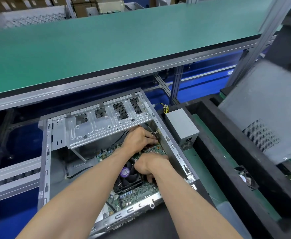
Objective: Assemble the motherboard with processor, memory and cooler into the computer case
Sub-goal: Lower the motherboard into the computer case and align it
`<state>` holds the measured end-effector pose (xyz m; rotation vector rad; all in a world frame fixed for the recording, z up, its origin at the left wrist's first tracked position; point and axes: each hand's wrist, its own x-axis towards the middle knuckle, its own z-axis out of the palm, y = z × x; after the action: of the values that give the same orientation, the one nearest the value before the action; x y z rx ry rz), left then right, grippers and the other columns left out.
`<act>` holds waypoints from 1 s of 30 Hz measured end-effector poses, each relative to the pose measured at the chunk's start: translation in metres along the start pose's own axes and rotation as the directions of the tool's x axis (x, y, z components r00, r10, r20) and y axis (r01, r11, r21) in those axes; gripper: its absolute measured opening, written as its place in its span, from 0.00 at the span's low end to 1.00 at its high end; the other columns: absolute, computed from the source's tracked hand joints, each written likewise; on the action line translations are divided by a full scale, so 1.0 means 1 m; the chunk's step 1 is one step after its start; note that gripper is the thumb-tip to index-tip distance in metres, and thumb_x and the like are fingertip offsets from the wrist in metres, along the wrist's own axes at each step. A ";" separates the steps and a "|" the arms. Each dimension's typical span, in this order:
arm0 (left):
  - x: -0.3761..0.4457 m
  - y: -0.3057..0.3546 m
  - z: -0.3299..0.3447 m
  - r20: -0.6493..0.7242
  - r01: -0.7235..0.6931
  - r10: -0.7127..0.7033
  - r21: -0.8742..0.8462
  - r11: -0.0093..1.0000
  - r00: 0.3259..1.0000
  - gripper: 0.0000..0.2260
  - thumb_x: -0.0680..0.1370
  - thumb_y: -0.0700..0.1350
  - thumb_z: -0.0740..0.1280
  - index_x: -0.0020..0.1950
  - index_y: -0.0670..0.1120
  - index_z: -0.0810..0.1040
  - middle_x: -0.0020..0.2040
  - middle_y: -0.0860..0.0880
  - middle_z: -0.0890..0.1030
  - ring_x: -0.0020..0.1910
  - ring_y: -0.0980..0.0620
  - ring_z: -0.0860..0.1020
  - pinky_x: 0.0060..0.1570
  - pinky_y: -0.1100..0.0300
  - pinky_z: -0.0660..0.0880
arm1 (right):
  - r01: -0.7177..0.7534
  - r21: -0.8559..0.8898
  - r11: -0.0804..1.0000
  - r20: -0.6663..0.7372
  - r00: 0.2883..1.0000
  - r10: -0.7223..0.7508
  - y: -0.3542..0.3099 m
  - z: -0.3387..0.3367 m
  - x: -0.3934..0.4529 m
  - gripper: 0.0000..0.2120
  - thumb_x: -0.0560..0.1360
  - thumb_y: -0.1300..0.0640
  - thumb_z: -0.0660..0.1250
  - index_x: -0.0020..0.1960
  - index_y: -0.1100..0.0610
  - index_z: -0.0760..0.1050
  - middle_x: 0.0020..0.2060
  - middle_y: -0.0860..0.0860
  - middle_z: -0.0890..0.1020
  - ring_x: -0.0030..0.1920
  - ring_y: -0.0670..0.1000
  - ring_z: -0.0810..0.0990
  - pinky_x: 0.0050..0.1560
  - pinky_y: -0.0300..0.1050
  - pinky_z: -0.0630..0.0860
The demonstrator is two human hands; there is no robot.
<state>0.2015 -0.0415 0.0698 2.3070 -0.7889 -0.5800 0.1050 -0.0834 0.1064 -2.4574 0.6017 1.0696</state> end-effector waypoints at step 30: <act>0.011 -0.002 0.007 0.051 -0.091 0.085 0.126 0.988 0.995 0.07 0.75 0.51 0.74 0.51 0.54 0.87 0.46 0.57 0.86 0.43 0.55 0.81 0.42 0.59 0.75 | 0.010 0.018 1.000 -0.015 1.000 -0.010 0.005 0.000 -0.002 0.18 0.78 0.47 0.57 0.56 0.58 0.76 0.61 0.59 0.82 0.63 0.61 0.78 0.69 0.59 0.68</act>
<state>0.2066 -0.0507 0.0615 2.3681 -0.9700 -0.5591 0.1018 -0.0869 0.1070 -2.4527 0.6002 1.0382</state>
